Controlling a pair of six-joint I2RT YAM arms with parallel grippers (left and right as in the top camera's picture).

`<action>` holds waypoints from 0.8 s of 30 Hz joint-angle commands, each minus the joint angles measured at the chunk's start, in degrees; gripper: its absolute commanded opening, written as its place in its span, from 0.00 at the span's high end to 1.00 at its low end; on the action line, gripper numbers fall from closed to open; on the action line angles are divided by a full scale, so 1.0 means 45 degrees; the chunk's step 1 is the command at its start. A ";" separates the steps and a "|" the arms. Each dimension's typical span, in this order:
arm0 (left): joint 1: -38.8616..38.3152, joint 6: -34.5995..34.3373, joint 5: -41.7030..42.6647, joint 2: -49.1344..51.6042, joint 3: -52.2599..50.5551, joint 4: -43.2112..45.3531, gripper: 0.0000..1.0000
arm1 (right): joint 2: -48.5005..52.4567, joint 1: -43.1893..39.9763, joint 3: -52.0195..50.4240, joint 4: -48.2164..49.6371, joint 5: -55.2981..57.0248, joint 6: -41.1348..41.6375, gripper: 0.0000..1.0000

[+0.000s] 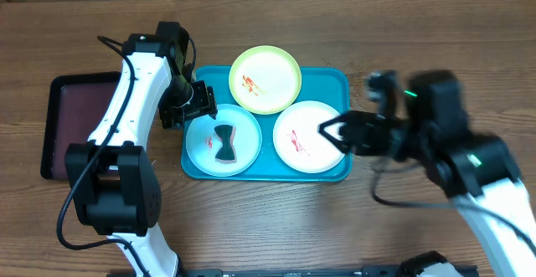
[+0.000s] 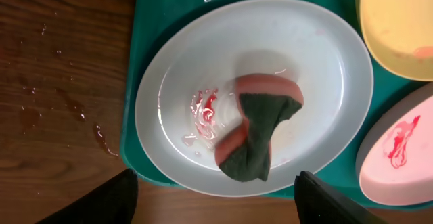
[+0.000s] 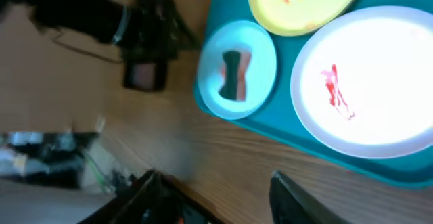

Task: Clean dirty plates on tray and stack at the side
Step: 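Move the right gripper to the light blue plate's rim and grip it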

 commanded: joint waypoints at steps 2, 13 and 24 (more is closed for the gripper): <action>-0.0068 -0.0097 0.0146 0.0117 0.0005 0.0049 0.27 | 0.2759 0.2404 0.1520 0.0267 0.4090 0.0845 0.51; -0.0068 -0.0092 0.0141 0.0117 0.0000 -0.0039 0.38 | 0.7868 0.4070 0.1520 0.4915 0.5537 0.1661 0.51; -0.0160 -0.0034 0.0831 0.0117 -0.0010 -0.0175 0.42 | 1.0248 0.4099 0.1520 0.6591 0.5989 0.0991 0.55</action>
